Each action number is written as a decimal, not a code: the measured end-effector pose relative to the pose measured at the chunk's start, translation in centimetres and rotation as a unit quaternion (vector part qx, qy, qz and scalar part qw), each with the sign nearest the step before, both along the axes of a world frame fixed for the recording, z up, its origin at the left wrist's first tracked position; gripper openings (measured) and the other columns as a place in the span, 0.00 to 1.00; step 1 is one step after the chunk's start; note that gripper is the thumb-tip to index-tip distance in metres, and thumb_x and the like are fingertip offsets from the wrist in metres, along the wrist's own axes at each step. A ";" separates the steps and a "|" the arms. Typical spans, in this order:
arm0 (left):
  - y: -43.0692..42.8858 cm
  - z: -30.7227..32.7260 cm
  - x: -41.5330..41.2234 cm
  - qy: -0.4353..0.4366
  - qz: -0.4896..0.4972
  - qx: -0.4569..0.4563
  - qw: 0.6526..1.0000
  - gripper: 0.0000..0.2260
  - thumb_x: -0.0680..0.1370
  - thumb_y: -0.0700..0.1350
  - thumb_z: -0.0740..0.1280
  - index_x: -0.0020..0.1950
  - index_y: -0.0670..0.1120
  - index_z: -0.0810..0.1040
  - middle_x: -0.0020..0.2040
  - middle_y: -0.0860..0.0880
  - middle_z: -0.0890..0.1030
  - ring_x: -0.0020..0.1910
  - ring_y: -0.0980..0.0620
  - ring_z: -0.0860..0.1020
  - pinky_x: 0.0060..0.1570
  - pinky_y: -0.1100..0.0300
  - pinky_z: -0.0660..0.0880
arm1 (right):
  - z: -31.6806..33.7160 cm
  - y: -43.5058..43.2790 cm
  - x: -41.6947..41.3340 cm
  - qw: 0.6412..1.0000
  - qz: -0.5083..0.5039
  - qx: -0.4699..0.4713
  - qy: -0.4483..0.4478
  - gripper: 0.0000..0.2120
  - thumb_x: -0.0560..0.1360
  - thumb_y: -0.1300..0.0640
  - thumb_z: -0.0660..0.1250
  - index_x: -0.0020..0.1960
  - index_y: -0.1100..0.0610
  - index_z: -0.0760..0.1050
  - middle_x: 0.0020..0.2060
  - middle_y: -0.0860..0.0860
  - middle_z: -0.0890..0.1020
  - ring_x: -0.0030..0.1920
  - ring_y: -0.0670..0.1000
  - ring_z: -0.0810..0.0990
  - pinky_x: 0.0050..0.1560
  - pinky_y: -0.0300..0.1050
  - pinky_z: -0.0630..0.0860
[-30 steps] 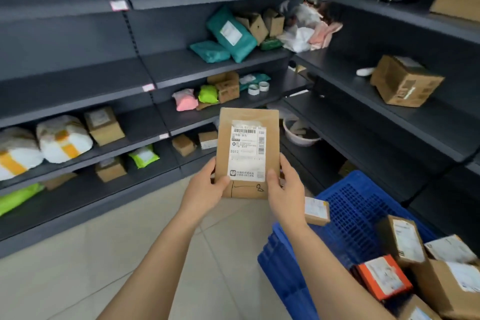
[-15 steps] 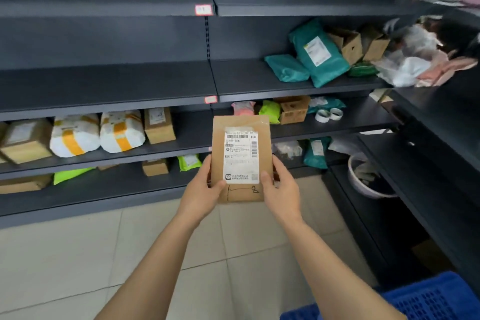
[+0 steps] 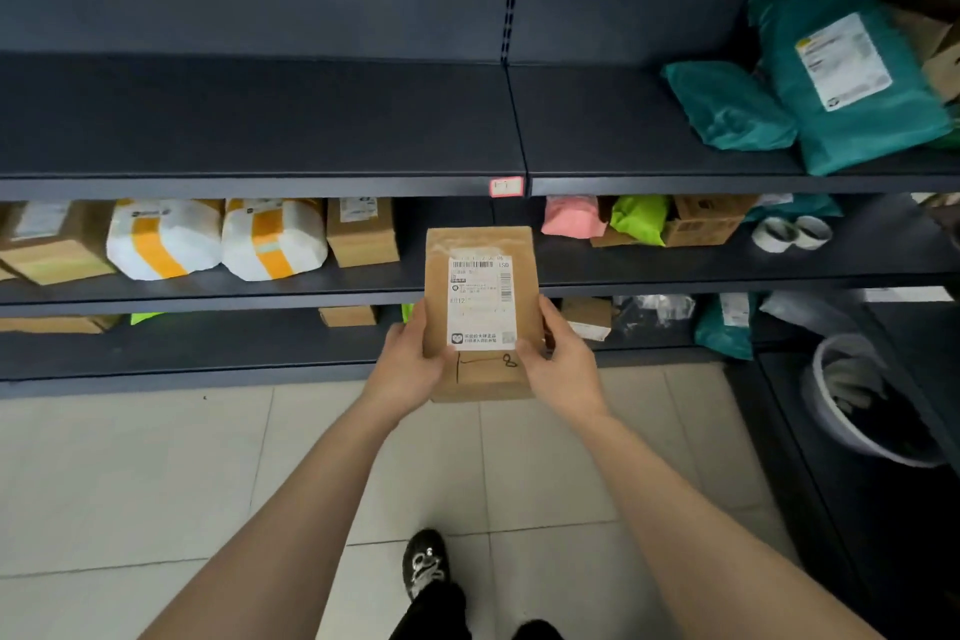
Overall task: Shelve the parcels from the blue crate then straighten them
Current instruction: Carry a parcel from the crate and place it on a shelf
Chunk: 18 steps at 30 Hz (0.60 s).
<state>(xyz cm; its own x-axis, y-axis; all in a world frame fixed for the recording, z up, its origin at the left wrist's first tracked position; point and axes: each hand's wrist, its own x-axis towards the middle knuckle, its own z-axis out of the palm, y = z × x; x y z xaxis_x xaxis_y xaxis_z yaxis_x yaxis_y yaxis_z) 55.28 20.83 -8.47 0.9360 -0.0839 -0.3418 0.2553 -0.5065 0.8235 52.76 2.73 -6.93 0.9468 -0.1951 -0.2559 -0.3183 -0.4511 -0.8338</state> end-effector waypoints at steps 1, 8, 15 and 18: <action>0.4 -0.9 1.6 0.011 -0.007 0.011 1.000 0.31 0.79 0.47 0.64 0.77 0.57 0.53 0.67 0.48 0.66 0.62 0.49 0.70 0.49 0.58 0.74 | -0.8 0.4 1.6 1.000 0.004 0.006 0.009 0.32 0.78 0.58 0.66 0.78 0.50 0.58 0.70 0.47 0.72 0.67 0.49 0.73 0.69 0.45 0.68; 1.1 -7.4 12.7 0.016 -0.045 0.050 0.998 0.45 0.66 0.48 0.77 0.75 0.54 0.53 0.64 0.49 0.67 0.64 0.50 0.68 0.64 0.49 0.71 | -7.5 1.6 12.9 0.998 0.051 0.042 0.022 0.36 0.76 0.60 0.68 0.78 0.47 0.56 0.66 0.43 0.74 0.61 0.43 0.74 0.67 0.43 0.70; 0.7 -16.8 23.0 -0.066 -0.036 0.171 0.982 0.46 0.68 0.43 0.77 0.77 0.44 0.51 0.67 0.41 0.68 0.66 0.42 0.68 0.65 0.50 0.69 | -16.7 1.3 23.8 0.989 0.146 0.007 -0.006 0.43 0.67 0.65 0.73 0.75 0.46 0.58 0.62 0.45 0.73 0.62 0.46 0.74 0.61 0.42 0.73; 0.9 -20.0 26.1 -0.099 -0.029 0.215 0.971 0.46 0.69 0.46 0.77 0.77 0.42 0.51 0.66 0.39 0.68 0.65 0.40 0.70 0.62 0.48 0.71 | -19.8 1.5 27.4 0.987 0.163 -0.013 -0.010 0.45 0.69 0.65 0.74 0.78 0.51 0.54 0.60 0.44 0.69 0.62 0.43 0.71 0.60 0.35 0.66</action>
<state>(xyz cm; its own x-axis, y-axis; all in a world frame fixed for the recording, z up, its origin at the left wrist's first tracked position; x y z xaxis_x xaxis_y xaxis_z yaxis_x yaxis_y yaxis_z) 81.40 21.70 -28.46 0.9849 -0.0272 -0.1708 0.0747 -0.8237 0.5621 80.14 4.25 -26.73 0.9653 0.1140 -0.2349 -0.1362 -0.5476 -0.8256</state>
